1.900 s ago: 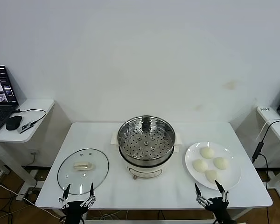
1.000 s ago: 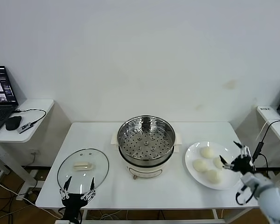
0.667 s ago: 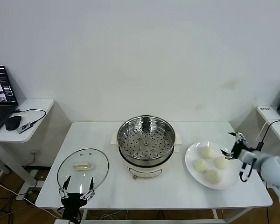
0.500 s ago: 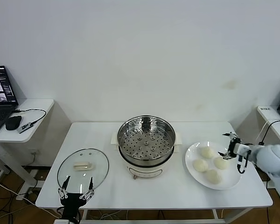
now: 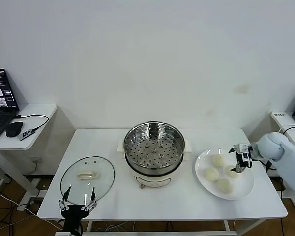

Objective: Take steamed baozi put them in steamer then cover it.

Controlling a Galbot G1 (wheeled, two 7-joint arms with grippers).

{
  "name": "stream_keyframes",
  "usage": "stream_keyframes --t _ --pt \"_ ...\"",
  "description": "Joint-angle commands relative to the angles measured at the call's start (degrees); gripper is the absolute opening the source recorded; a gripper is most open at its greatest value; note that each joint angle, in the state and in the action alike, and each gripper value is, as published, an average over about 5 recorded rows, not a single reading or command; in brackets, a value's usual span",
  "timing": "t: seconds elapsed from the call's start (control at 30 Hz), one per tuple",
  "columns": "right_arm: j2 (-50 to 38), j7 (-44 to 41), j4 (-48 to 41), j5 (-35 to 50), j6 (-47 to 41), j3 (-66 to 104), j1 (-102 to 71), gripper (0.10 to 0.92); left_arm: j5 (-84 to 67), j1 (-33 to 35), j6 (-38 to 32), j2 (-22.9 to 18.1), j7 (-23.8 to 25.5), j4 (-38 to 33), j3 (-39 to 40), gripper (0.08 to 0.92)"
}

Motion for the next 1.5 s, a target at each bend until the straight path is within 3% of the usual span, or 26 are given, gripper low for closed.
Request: stream_keyframes --t 0.03,0.63,0.97,1.5 --pt "7.67 -4.96 -13.71 -2.23 5.12 -9.76 10.11 0.823 0.07 0.02 0.01 -0.07 0.02 0.11 -0.32 0.823" --pt "13.8 -0.41 -20.4 -4.76 5.71 -6.4 7.58 0.819 0.7 -0.26 -0.4 -0.09 0.15 0.83 -0.91 0.823" --pt "15.03 -0.29 -21.33 -5.57 4.97 -5.73 7.25 0.68 0.84 -0.1 -0.41 -0.12 0.14 0.57 -0.96 0.823" --pt "12.99 -1.77 -19.23 -4.14 4.23 -5.54 7.3 0.604 0.93 0.27 -0.4 -0.21 0.1 -0.3 -0.66 0.823"
